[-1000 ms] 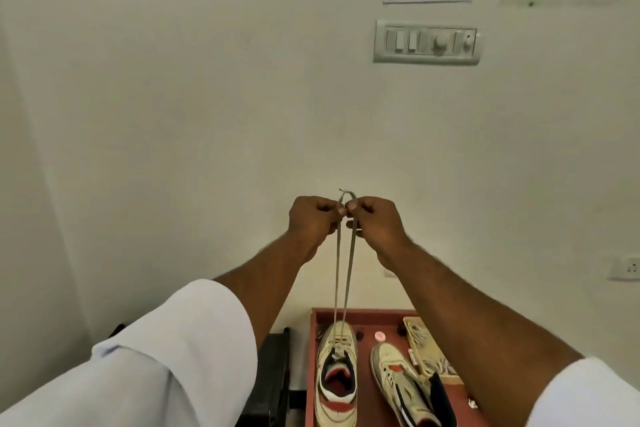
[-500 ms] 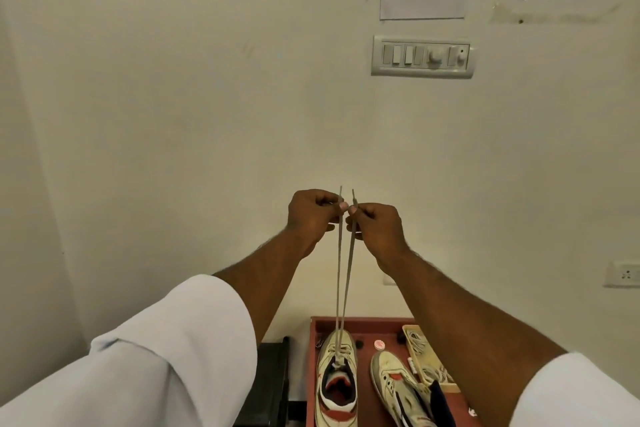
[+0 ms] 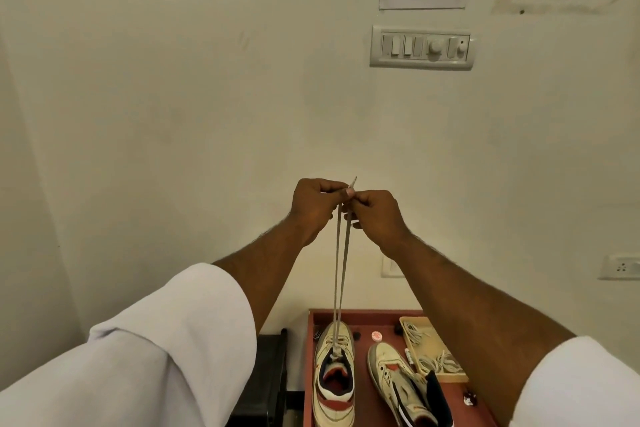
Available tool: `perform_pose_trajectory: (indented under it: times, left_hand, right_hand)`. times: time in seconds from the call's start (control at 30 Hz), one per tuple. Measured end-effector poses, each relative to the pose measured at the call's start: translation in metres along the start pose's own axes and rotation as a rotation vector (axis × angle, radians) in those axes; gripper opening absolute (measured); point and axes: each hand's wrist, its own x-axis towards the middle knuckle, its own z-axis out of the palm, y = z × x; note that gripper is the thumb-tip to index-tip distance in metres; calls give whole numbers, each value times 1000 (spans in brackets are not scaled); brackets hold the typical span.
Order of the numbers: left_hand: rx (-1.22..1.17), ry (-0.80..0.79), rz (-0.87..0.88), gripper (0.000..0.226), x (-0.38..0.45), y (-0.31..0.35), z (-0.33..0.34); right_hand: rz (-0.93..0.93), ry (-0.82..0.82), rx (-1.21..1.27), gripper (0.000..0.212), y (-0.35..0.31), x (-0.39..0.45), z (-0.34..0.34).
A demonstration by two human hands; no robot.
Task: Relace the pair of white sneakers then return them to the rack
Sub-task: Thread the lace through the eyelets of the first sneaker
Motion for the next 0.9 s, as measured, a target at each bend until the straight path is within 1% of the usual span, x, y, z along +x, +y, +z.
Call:
perform_pose_trajectory:
  times: [0.1,0.2,0.27,0.37,0.4,0.43,0.47,0.53,0.6,0.63,0.67,0.7,0.73,0.77,0.8,0.83,0.87,0.9]
  left_hand:
    - [-20,13,53,5,2,-2,2]
    - [-81,75,10,6,6,-12,5]
    - [-129,121,-21,4,8,-16,8]
    - [-202,171,-45,1,14,-26,12]
    - [-224,202,-56,2,17,-33,10]
    - [-238,238,-67,1,19,-43,6]
    - [-245,291,-90,8,21,-59,1]
    - [-196,397,-193,31,17,-103,-12]
    - [-51,489,-329,50,-10,-156,-26]
    - [16,510,-358,51,-29,-183,-29]
    - [78,504,-350,46,-52,-205,-28]
    - [133,454,-333,39,-76,-228,-24]
    - [182,365,-309,38,-97,-247,-20]
    - [242,243,-276,39,-113,-263,-14]
    - [314,88,-254,38,-125,-281,-8]
    - [413,-91,-247,34,-130,-295,-2]
    - [513,-256,-252,32,-130,-306,4]
    - [597,-354,-263,39,-127,-315,9]
  right_hand:
    - [-2,-35,35,23,1,3,1]
    - [78,-91,159,18,20,-1,11]
    - [174,-153,169,13,51,-14,24]
    - [292,-253,30,13,118,-44,48]
    - [325,-249,31,14,138,-52,54]
    - [357,-218,55,15,152,-59,58]
    - [392,-176,93,16,165,-62,62]
    - [453,-64,171,21,182,-64,65]
    - [553,71,268,25,196,-70,60]
    - [613,126,286,24,206,-74,57]
    - [650,166,239,22,216,-80,53]
    - [663,177,112,20,228,-88,49]
    - [650,164,-34,18,240,-98,46]
    - [634,144,-157,24,248,-108,43]
    - [620,136,-218,38,257,-117,43]
    - [600,126,-234,42,263,-125,44]
    - [579,104,-244,38,271,-131,46]
    - [554,73,-256,32,275,-136,48]
